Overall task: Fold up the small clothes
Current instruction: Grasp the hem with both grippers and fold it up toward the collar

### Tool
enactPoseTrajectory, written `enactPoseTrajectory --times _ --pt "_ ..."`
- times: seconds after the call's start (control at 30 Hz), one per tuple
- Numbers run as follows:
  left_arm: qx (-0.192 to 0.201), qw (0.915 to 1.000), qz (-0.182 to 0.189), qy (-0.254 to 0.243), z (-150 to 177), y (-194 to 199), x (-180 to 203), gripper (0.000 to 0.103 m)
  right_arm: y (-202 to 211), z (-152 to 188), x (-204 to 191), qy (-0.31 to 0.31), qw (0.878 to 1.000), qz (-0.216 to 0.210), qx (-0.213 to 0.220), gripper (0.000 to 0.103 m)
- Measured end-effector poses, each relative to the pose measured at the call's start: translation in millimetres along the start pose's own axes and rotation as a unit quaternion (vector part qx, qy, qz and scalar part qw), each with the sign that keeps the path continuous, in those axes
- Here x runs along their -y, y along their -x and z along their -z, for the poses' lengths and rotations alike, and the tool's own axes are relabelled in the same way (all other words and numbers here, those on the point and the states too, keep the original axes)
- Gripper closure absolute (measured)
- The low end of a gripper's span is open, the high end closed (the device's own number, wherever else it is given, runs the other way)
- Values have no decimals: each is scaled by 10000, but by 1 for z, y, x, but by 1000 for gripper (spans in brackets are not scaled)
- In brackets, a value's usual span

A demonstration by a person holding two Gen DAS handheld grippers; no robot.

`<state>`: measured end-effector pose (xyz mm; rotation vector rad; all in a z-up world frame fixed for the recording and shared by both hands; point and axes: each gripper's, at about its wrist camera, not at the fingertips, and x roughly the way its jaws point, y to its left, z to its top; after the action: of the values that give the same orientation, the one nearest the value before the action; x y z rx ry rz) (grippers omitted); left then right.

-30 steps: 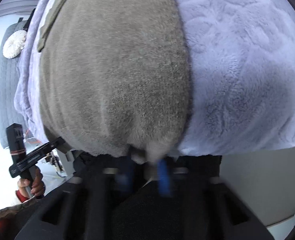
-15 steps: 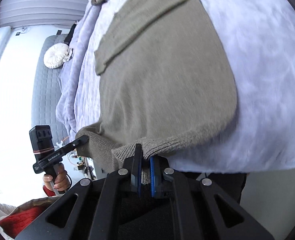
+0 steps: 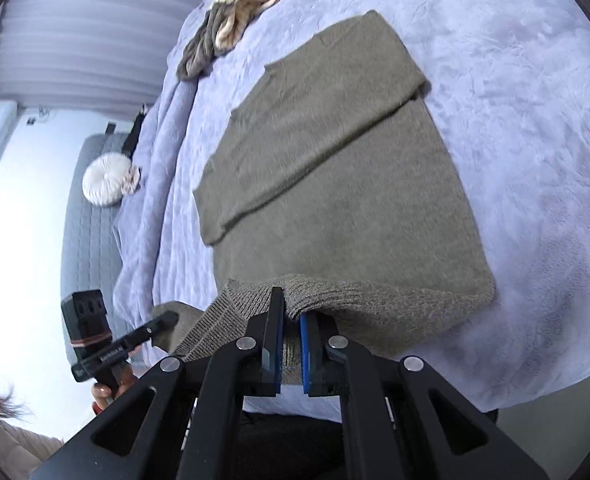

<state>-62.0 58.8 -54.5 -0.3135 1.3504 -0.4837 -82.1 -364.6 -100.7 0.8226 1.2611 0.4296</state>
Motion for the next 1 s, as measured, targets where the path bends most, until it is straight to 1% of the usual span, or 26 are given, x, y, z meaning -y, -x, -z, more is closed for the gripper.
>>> enactPoseTrajectory --times 0.1,0.17,0.27,0.33,0.43,0.47,0.57,0.67,0.73,0.83,0.87,0.93,1.0 --pt "34 9999 -9 -94 -22 4 -2 90 -2 -15 -11 -96 9997 -138 165 96" --pt "113 9999 -27 -126 -37 8 -5 90 -1 -29 -20 -31 9995 -227 236 96" --pt "306 9995 -97 -66 -64 10 -6 90 -5 -62 -36 131 9989 -357 280 96" --pt "484 9985 -255 -21 -79 14 -9 90 -7 -88 -43 198 9981 -503 286 96" --pt "745 9955 -522 250 -102 14 -14 90 -21 -133 -51 329 9975 -592 210 96" --pt "800 9946 -551 367 -110 13 -18 90 -28 -149 -52 340 9976 -588 154 96" --pt "971 9904 -718 677 -138 -1 -33 90 -49 -190 -52 390 9976 -573 30 96" --pt "965 9866 -886 971 -168 -28 -53 90 -77 -228 -41 217 9987 -458 -83 96" --pt "872 9861 -1033 964 -182 -48 -61 90 -99 -249 -29 58 9995 -275 -164 96" --pt "636 9850 -1374 831 -198 -79 -70 90 -128 -262 -3 -264 9993 -50 -271 96" --pt "568 9846 -1428 838 -201 -86 -73 90 -135 -265 4 -388 9989 -20 -271 96" --pt "503 9842 -1416 939 -206 -95 -80 90 -145 -269 16 -616 9978 -36 -244 96" --pt "530 9810 -1523 1077 -208 -96 -85 90 -152 -272 22 -706 9972 -7 -233 96"
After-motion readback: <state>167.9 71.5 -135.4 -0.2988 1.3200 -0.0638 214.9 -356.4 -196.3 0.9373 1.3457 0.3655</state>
